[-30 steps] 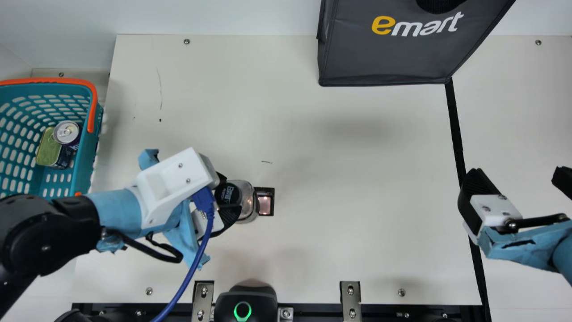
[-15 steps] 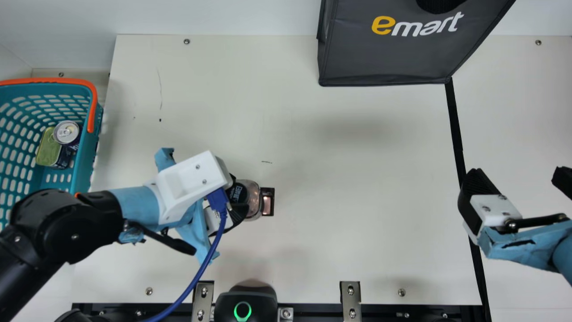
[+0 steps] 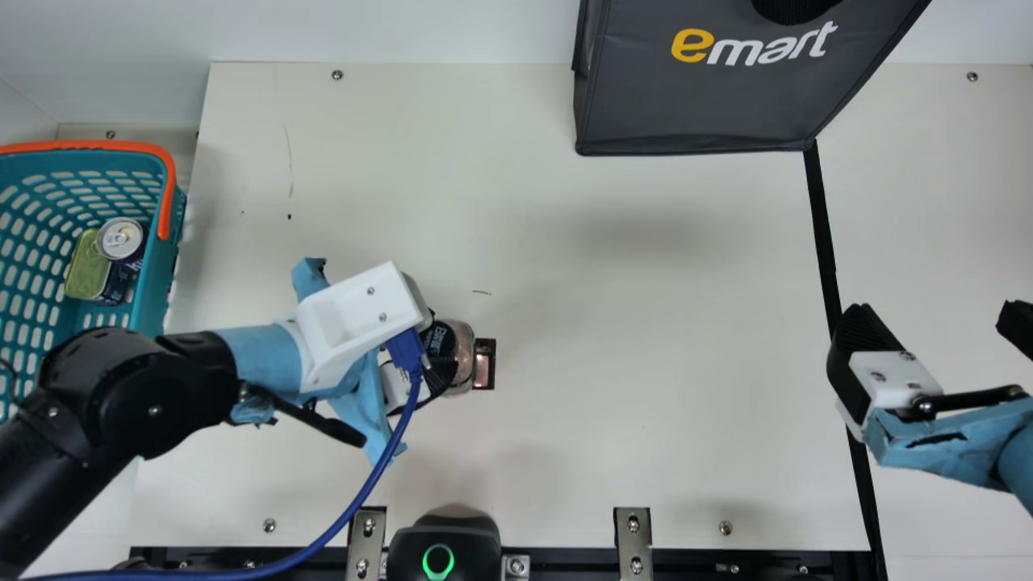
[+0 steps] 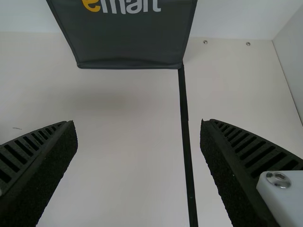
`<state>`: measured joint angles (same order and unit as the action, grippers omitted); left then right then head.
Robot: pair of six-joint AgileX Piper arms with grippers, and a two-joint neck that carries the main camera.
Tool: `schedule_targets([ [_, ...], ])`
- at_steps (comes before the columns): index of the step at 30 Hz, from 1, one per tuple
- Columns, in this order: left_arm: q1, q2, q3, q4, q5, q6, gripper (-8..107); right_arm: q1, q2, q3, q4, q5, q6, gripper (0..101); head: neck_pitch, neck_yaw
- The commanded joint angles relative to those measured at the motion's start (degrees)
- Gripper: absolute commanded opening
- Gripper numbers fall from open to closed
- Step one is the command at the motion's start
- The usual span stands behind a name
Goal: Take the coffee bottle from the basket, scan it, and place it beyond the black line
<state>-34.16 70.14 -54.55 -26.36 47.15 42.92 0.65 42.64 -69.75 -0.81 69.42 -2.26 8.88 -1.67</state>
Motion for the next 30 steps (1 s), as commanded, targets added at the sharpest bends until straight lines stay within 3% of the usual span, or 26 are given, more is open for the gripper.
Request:
schedule_targets([
  [1, 0.3, -0.2, -1.0, -0.3, 0.7, -0.2, 10, 0.0, 0.0, 0.0, 0.0, 0.0, 0.0, 91, -1.0, 0.1],
  [17, 3.8, 0.3, -9.0, -1.8, 6.9, 0.9, 10, 0.0, 0.0, 0.0, 0.0, 0.0, 0.0, 91, -1.0, 0.1],
  [30, 1.2, 3.1, -13.6, -0.7, 5.5, -2.5, 10, 0.0, 0.0, 0.0, 0.0, 0.0, 0.0, 91, -1.0, 0.1],
])
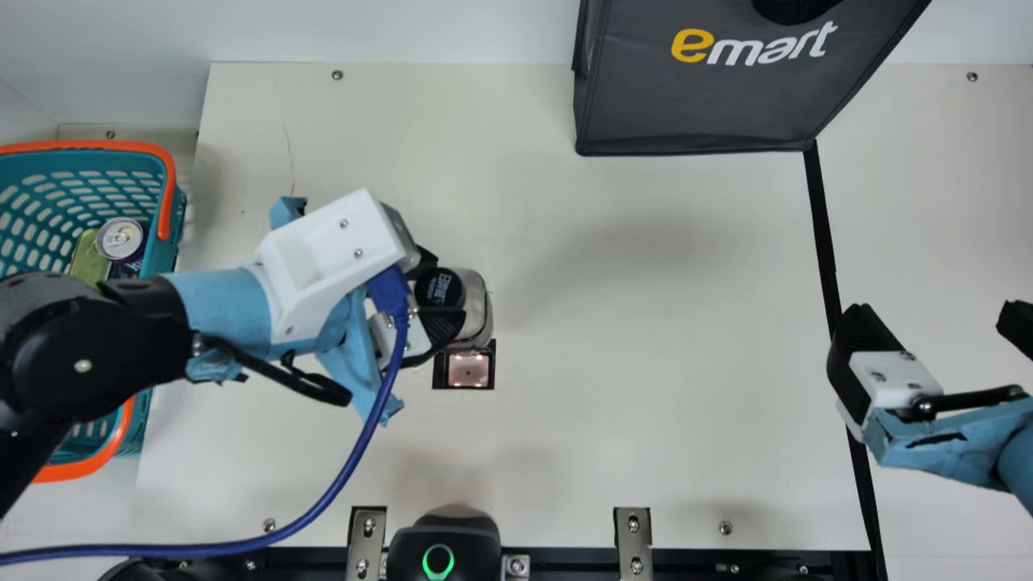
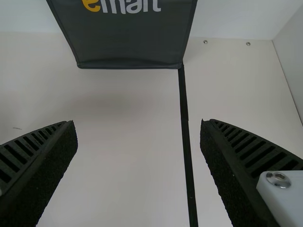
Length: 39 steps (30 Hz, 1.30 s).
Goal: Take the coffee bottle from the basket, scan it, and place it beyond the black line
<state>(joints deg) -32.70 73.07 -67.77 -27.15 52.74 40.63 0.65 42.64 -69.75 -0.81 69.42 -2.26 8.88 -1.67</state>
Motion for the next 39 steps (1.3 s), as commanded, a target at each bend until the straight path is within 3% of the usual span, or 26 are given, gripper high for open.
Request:
schedule_targets([
  [1, -0.7, 0.5, -0.8, 0.3, -0.4, -0.7, 10, 0.0, 0.0, 0.0, 0.0, 0.0, 0.0, 91, -1.0, 0.1],
  [39, -10.9, 13.5, -4.7, 4.9, -12.4, -7.8, 10, 0.0, 0.0, 0.0, 0.0, 0.0, 0.0, 91, -1.0, 0.1],
])
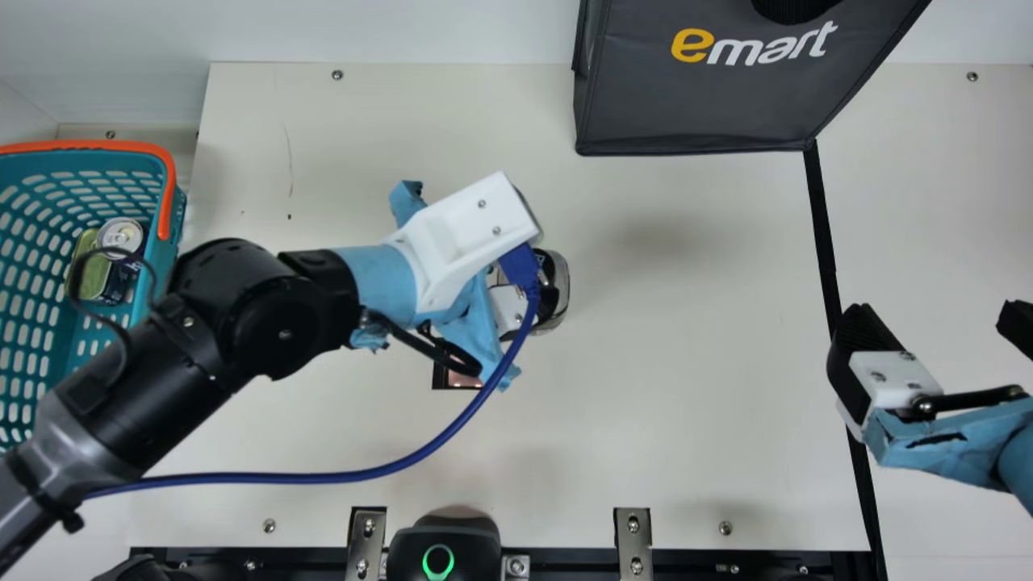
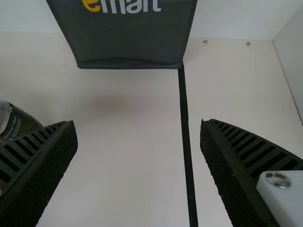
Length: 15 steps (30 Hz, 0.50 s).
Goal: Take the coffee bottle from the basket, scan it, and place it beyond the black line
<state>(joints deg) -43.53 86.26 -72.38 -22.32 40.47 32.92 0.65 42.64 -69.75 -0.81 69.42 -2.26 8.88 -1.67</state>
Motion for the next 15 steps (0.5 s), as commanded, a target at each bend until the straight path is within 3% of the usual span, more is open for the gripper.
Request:
schedule_targets([
  [1, -0.3, 0.7, -0.2, 0.1, -0.3, -0.1, 10, 0.0, 0.0, 0.0, 0.0, 0.0, 0.0, 91, -1.0, 0.1],
  [15, -2.6, 5.5, -2.5, 0.2, -3.3, -0.6, 10, 0.0, 0.0, 0.0, 0.0, 0.0, 0.0, 91, -1.0, 0.1],
])
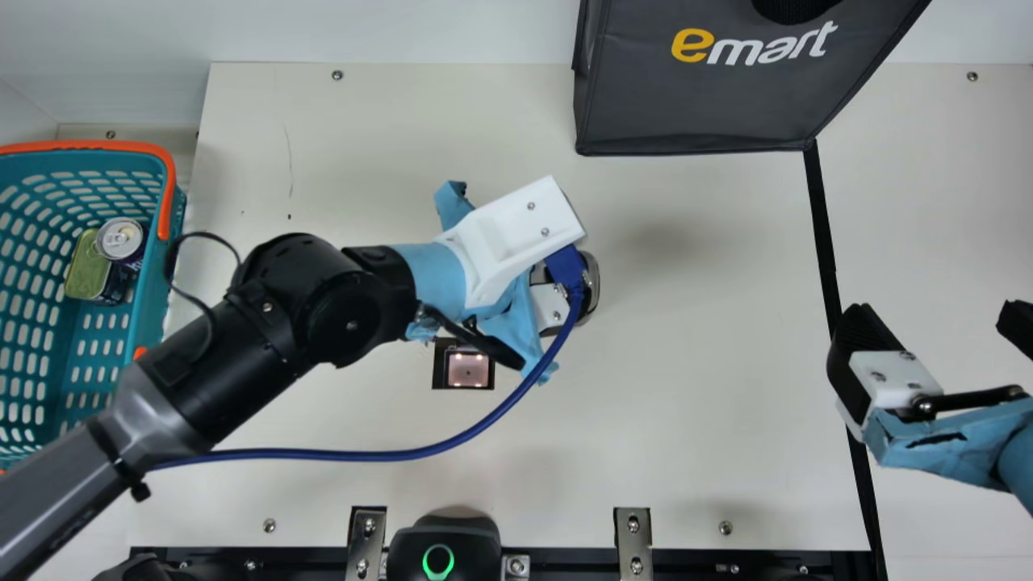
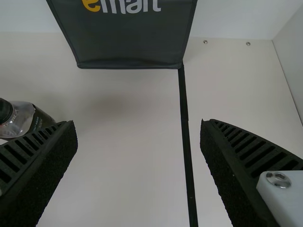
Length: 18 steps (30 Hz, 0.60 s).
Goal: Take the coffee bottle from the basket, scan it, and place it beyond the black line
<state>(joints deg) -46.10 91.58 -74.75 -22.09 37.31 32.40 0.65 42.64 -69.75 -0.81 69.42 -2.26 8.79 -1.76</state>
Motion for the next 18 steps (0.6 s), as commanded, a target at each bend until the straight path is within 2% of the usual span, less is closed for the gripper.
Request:
schedule_targets([
  [1, -0.2, 0.4, -0.3, -0.1, -0.4, -0.1, 10, 0.0, 0.0, 0.0, 0.0, 0.0, 0.0, 91, -0.9, 0.2],
  [18, 0.1, 3.4, -0.5, -2.9, -5.9, 2.5, 10, 0.0, 0.0, 0.0, 0.0, 0.0, 0.0, 91, -0.9, 0.2],
])
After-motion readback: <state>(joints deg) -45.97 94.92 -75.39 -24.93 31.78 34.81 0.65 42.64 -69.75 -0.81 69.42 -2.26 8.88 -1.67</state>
